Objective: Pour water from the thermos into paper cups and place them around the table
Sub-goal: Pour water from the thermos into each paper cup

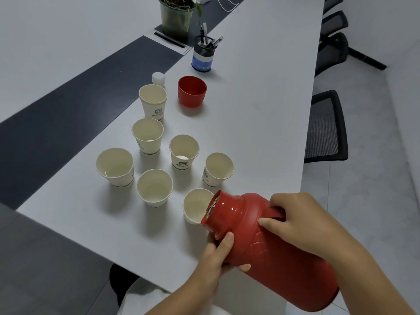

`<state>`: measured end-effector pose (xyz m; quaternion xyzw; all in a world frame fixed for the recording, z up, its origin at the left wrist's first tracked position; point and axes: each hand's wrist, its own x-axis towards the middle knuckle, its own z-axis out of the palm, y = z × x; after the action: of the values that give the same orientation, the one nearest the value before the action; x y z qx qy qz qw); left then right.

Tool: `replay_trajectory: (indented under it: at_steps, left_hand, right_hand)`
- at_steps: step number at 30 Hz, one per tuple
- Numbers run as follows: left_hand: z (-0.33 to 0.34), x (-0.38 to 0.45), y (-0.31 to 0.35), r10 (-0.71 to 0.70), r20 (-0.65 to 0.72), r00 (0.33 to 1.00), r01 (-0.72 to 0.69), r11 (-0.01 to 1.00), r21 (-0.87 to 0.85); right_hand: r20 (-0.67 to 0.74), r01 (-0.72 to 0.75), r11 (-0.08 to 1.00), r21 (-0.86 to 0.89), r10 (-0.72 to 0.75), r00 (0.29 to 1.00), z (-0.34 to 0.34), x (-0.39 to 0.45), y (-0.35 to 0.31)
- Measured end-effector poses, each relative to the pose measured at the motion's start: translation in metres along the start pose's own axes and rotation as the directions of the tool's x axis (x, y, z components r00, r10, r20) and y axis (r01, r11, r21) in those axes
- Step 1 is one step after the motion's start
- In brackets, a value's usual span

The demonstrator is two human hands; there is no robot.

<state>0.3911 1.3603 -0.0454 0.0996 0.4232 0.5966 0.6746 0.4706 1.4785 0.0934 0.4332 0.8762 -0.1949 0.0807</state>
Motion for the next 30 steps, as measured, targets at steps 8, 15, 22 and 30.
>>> replay_trajectory:
  at_steps: [8, 15, 22, 30]
  left_hand:
    - [0.002, -0.001, 0.006, -0.002, -0.018, 1.0, 0.002, 1.0, 0.013]
    - [0.006, -0.003, 0.011, 0.026, -0.064, 0.998, -0.021, 0.998, 0.064]
    - [0.013, -0.007, 0.025, 0.117, -0.073, 0.99, -0.093, 0.96, 0.265]
    - [0.033, 0.005, 0.05, 0.264, -0.019, 0.964, -0.215, 0.824, 0.523]
  right_hand:
    - [-0.021, 0.007, 1.0, 0.024, -0.007, 1.0, 0.001, -0.004, 0.006]
    - [-0.041, 0.017, 0.992, 0.125, -0.012, 0.999, 0.003, -0.014, 0.018]
    - [-0.12, 0.072, 0.939, 0.336, -0.033, 0.992, 0.005, -0.031, 0.037]
    - [-0.296, 0.11, 0.86, 0.498, 0.05, 0.954, 0.018, -0.042, 0.064]
